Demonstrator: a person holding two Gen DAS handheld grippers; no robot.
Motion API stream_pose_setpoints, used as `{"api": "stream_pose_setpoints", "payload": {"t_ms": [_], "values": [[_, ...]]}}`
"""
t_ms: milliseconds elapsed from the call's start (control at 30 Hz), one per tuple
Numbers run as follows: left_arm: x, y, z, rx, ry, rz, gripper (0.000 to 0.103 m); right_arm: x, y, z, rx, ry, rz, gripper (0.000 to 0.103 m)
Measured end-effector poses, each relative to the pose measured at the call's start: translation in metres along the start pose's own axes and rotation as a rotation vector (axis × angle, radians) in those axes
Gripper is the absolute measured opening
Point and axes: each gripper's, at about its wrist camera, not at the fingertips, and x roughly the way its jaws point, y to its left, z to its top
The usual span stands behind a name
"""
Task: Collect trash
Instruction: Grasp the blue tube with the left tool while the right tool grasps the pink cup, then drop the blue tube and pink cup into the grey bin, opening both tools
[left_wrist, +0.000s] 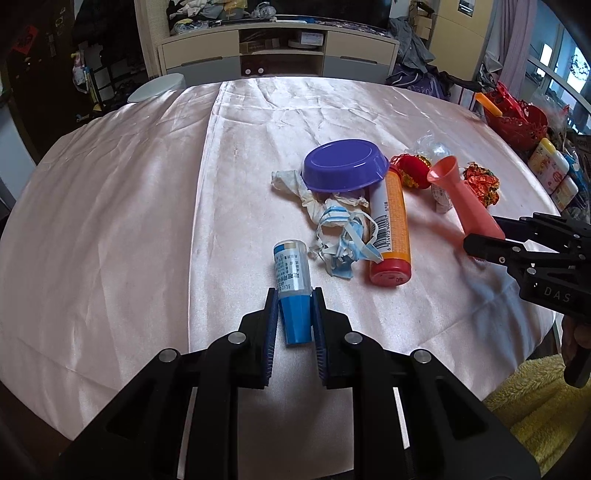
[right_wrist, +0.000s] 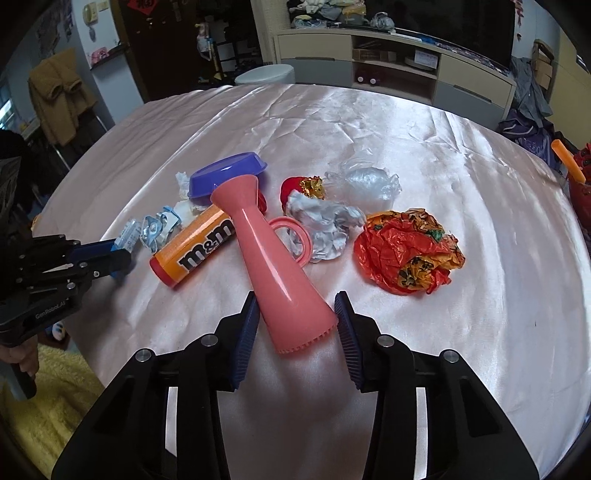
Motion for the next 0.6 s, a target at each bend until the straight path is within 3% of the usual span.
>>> {"api": "stream_pose_setpoints", "payload": {"t_ms": [333, 600], "values": [[-0.062, -0.016, -0.033, -0.028, -0.091, -0.053, 0.017, -0.061, 0.013, -0.029, 0.033, -0.077, 0.045, 0.042], [-0.084, -0.047, -0.096, -0.010, -0.060, -0.120, 0.017, -0.085, 0.033, -0.079, 0.064, -0.063, 0.090, 0.042]]}}
